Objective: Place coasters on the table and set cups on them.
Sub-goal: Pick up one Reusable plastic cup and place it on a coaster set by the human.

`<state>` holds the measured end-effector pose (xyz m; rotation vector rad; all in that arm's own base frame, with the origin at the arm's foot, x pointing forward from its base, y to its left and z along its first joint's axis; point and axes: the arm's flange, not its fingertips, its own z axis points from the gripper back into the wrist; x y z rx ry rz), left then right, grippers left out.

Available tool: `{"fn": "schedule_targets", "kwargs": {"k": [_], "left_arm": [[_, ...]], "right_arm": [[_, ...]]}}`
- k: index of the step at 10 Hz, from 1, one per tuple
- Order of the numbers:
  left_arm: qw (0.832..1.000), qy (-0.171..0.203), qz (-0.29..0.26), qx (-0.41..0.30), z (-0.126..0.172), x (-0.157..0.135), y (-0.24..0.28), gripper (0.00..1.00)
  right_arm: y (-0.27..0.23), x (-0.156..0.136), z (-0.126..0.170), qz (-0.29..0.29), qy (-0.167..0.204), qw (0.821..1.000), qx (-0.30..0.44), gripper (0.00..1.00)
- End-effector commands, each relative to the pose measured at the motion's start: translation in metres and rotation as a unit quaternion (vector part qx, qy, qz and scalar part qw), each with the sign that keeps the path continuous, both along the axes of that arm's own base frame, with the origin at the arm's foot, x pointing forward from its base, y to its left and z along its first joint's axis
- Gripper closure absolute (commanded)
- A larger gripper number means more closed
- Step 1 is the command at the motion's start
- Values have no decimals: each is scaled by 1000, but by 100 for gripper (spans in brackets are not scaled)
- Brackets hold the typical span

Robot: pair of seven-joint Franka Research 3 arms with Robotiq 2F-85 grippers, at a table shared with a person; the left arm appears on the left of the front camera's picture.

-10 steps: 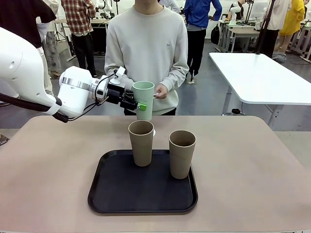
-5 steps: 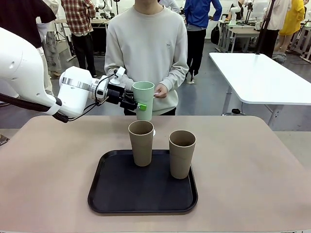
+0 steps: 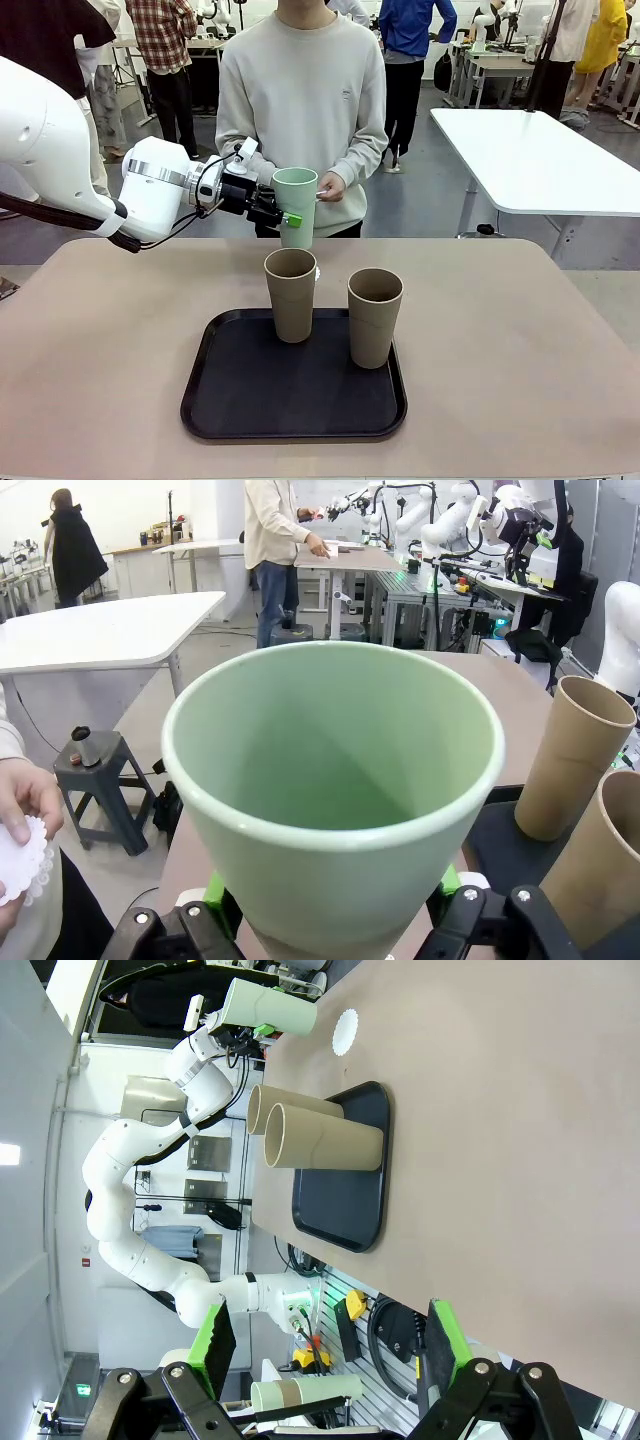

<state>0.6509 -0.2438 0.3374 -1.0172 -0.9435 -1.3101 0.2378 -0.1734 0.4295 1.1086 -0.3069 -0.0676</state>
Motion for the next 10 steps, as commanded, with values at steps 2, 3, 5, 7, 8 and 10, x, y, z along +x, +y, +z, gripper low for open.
{"fn": "schedule_targets", "kwargs": {"k": [2,3,5,7,8,10], "left_arm": [[1000,-1,-1,0,1,0,0,14],[1000,0,0,0,0,0,0,14],[1000,3,-22,-7,-10,-2,1,14],[999,-17,-34,-15,-17,-6,5,14],[999,-20,-39,-26,-21,-4,5,14],[998,-28,-45,-36,-28,-2,0,14]], "right_arm": [[-1,2,-1,-5,-5,1000,4,0],[-1,2,-1,-5,-5,1000,4,0],[-1,2,-1,-5,-5,1000,4,0],[-1,2,-1,-5,-5,1000,4,0],[-1,2,-1,-5,-5,1000,4,0],[-1,2,-1,-5,-5,1000,4,0]]}}
